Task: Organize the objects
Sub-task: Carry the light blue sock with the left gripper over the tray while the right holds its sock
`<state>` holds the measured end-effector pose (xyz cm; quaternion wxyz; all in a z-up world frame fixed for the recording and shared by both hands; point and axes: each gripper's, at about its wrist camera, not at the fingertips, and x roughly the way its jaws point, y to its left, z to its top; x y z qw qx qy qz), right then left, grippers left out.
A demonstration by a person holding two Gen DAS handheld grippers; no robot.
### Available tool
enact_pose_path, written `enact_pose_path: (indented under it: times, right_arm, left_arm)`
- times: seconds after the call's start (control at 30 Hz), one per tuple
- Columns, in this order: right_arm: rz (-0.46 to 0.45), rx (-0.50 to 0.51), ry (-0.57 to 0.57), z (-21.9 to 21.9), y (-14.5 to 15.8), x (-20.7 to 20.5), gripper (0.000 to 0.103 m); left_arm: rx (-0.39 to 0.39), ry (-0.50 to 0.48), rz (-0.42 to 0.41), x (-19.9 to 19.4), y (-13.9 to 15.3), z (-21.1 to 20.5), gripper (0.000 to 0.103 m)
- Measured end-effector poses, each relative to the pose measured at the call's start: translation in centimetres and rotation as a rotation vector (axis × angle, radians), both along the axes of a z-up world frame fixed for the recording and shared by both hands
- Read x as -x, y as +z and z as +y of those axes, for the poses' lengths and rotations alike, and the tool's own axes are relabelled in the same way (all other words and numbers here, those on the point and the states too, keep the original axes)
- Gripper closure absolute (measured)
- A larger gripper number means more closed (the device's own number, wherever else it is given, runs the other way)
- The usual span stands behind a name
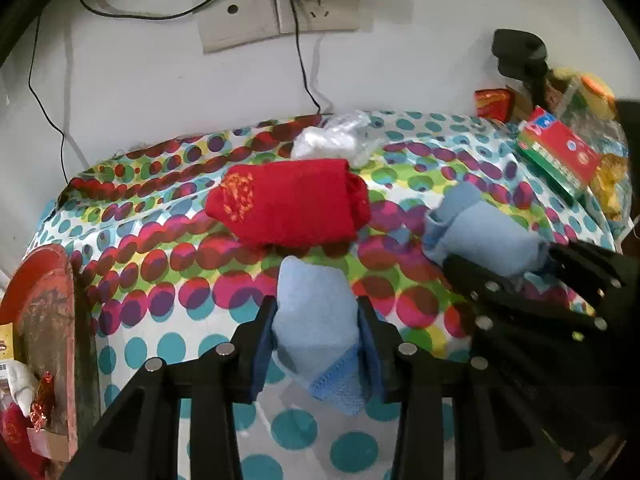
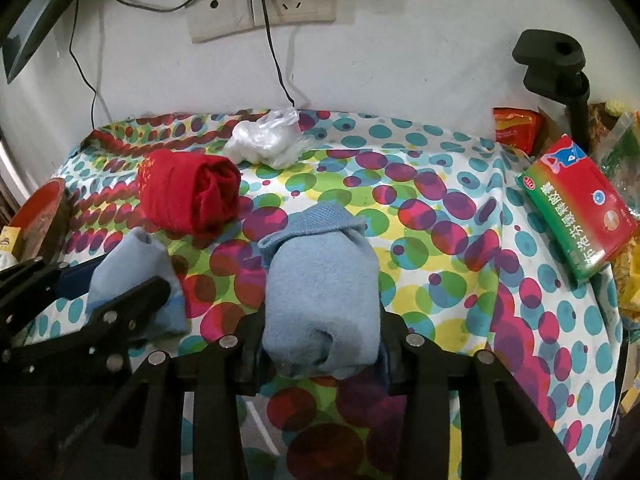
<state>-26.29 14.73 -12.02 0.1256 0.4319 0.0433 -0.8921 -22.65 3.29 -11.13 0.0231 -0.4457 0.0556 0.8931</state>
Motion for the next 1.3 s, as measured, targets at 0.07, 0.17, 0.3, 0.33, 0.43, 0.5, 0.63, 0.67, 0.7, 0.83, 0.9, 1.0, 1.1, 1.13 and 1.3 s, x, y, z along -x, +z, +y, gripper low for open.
enact_pose_path:
  times: [0.07, 0.17, 0.3, 0.33, 0.43, 0.5, 0.63, 0.67, 0.7, 0.83, 0.9, 1.0, 1.1, 1.13, 1.3]
  right_arm:
    - [0.001, -0.007, 0.0, -0.1, 0.0, 0.0, 0.063]
    - [0.0, -0.007, 0.0, 0.0, 0.0, 0.0, 0.063]
    - [0.001, -0.011, 0.001, -0.1, 0.0, 0.0, 0.063]
    - [0.001, -0.014, 0.001, -0.1, -0.1, 0.0, 0.063]
    - [0.001, -0.019, 0.001, -0.1, -0.1, 0.0, 0.063]
    - [0.001, -0.019, 0.001, -0.2, 0.0, 0.0, 0.063]
    - [0.001, -0.022, 0.002, -0.2, 0.0, 0.0, 0.062]
    - [0.002, -0.025, 0.003, -0.3, 0.0, 0.0, 0.062]
    - [0.001, -0.026, 0.004, -0.3, 0.0, 0.0, 0.062]
    - [0.001, -0.027, 0.004, -0.4, -0.1, 0.0, 0.061]
    - [0.001, -0.027, 0.003, -0.4, -0.1, 0.0, 0.061]
    - [0.001, -0.027, 0.004, -0.4, -0.1, 0.0, 0.061]
    - [0.001, -0.027, 0.004, -0.4, -0.1, 0.0, 0.061]
    - [0.001, -0.028, 0.004, -0.4, -0.1, 0.0, 0.061]
    - [0.001, -0.028, 0.004, -0.4, -0.1, 0.0, 0.061]
  left_arm:
    - [0.007, -0.005, -0.002, -0.3, 0.0, 0.1, 0.064]
    - [0.009, -0.016, -0.011, -0.8, 0.1, 0.1, 0.064]
    - [0.015, -0.027, -0.019, -1.2, 0.3, 0.0, 0.064]
    - [0.013, -0.031, -0.021, -1.2, 0.3, 0.0, 0.064]
    - [0.02, -0.041, -0.027, -1.4, 0.5, -0.2, 0.064]
    - [0.035, -0.05, -0.026, -1.6, 0.7, -0.2, 0.064]
    - [0.052, -0.051, -0.021, -1.9, 1.2, -1.1, 0.064]
    - [0.053, -0.049, -0.02, -1.9, 1.4, -1.4, 0.064]
    - [0.054, -0.043, -0.019, -1.9, 1.6, -1.8, 0.064]
    - [0.059, -0.014, -0.012, -1.9, 2.3, -3.8, 0.064]
    - [0.058, 0.002, -0.02, -1.8, 2.6, -4.9, 0.064]
    - [0.042, 0.039, -0.022, -2.1, 3.1, -7.0, 0.064]
    - [0.054, 0.051, -0.023, -2.3, 3.6, -8.6, 0.064]
    - [0.06, 0.053, -0.021, -2.3, 3.8, -9.0, 0.064]
    - [0.078, 0.065, -0.004, -2.1, 4.9, -11.6, 0.064]
